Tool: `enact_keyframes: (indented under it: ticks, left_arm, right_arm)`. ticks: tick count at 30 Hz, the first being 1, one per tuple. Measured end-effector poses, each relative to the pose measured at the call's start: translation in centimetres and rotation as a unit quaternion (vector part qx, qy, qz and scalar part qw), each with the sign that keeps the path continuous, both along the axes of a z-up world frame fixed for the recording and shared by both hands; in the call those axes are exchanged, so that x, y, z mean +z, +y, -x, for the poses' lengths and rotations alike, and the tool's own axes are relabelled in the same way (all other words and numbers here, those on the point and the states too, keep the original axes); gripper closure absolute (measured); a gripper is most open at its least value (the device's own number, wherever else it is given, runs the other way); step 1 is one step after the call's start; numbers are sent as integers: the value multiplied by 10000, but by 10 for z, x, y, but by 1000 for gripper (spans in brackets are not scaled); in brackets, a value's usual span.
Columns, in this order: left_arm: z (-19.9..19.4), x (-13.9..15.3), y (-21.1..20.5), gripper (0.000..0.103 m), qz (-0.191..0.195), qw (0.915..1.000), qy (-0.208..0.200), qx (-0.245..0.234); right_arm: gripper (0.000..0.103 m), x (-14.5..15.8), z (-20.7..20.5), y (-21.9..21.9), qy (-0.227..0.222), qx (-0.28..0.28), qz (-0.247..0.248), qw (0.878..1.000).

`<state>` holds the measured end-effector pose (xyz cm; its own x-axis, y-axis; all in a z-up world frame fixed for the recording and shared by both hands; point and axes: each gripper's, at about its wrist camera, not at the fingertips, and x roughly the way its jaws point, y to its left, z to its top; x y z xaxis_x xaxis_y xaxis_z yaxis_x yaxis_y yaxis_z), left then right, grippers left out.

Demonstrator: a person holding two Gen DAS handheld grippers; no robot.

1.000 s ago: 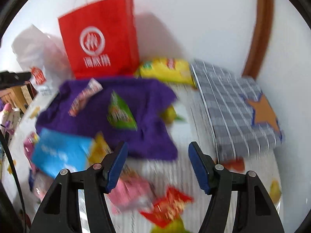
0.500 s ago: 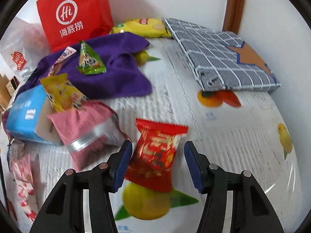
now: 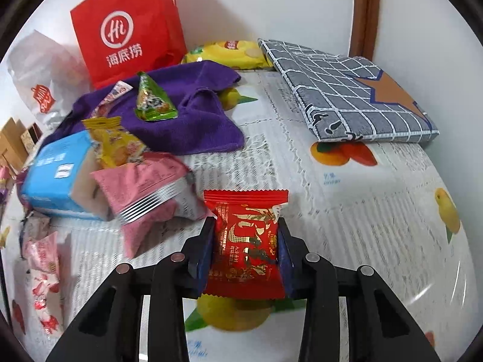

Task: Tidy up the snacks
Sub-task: 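Grasp the red candy packet with the right tool while the left tool reaches toward the pink chip bag, then grasp the pink chip bag with the left tool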

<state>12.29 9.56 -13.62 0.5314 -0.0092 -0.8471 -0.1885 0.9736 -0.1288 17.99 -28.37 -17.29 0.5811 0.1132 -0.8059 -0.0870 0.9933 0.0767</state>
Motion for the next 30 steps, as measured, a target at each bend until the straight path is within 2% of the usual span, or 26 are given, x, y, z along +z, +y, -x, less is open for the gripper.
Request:
enact_keyframes:
  ticks: [4, 9, 13, 17, 21, 26, 30]
  left_arm:
    - [1, -9, -9, 38, 185, 9998, -26, -118]
    - [-13, -2, -23, 36, 88, 9993, -231, -265]
    - [-29, 4, -21, 33, 266, 9986, -392, -227]
    - [-45, 0, -19, 33, 373, 9983, -367, -243]
    - [-59, -13, -18, 33, 345, 9990, -157, -232]
    - [-66, -30, -18, 26, 578, 9977, -58, -336]
    - [-71, -43, -20, 28, 519, 9981, -39, -317]
  right_arm:
    - [65, 2, 14, 10, -88, 103, 12, 9999]
    - [65, -3, 26, 19, -79, 181, 15, 9998]
    - [65, -6, 35, 24, -132, 202, 46, 9997]
    - [64, -8, 39, 29, -228, 251, 212, 9992]
    - [63, -10, 37, 31, -205, 244, 297, 9991]
    - [61, -12, 35, 29, -143, 235, 244, 9993]
    - [61, -13, 36, 31, -147, 237, 308, 9991]
